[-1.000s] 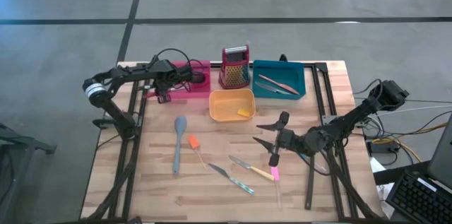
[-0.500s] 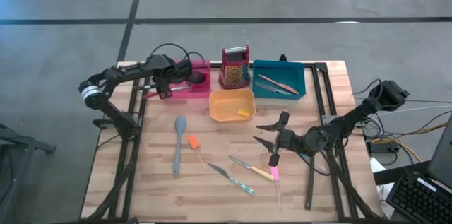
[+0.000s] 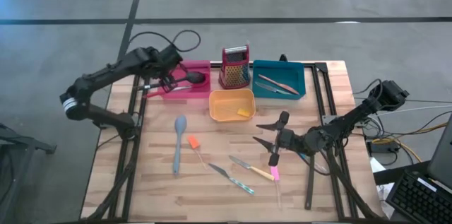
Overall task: Pick & Place Kitchen Items
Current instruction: Put the orange spatula into the yellow bin
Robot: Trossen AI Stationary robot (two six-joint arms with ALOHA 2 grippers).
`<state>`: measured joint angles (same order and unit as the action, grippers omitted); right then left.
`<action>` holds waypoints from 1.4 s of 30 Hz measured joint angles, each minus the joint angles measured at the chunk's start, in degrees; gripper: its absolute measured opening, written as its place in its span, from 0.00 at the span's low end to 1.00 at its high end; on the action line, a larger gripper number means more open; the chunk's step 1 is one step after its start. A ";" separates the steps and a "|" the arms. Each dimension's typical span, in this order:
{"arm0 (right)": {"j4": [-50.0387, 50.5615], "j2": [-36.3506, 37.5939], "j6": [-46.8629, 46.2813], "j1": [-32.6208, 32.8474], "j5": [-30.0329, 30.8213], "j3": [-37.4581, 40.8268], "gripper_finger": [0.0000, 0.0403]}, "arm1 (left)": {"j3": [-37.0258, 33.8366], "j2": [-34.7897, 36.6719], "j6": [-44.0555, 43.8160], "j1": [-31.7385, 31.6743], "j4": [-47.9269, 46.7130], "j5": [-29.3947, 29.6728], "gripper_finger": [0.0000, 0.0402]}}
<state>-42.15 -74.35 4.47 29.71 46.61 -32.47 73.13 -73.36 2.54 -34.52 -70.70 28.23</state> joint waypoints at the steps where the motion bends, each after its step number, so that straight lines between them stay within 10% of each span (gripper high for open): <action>1: 0.00 0.00 0.00 0.00 0.00 0.00 0.48 | 0.31 1.08 -0.69 0.45 0.90 -0.49 0.62; 22: 0.00 0.00 0.17 0.00 0.00 0.00 0.36 | -4.91 15.12 -14.52 31.70 21.45 -1.13 0.62; 33: -0.01 0.12 1.33 0.10 -0.01 0.00 0.33 | -16.09 15.01 -20.25 56.20 32.71 19.41 0.62; 42: 13.66 0.25 3.83 2.48 3.98 -7.27 0.34 | -26.67 15.01 -21.17 62.34 45.90 22.75 0.62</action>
<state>-28.49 -74.10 8.30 32.20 50.59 -39.73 46.47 -58.35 -18.63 27.81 -24.81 50.99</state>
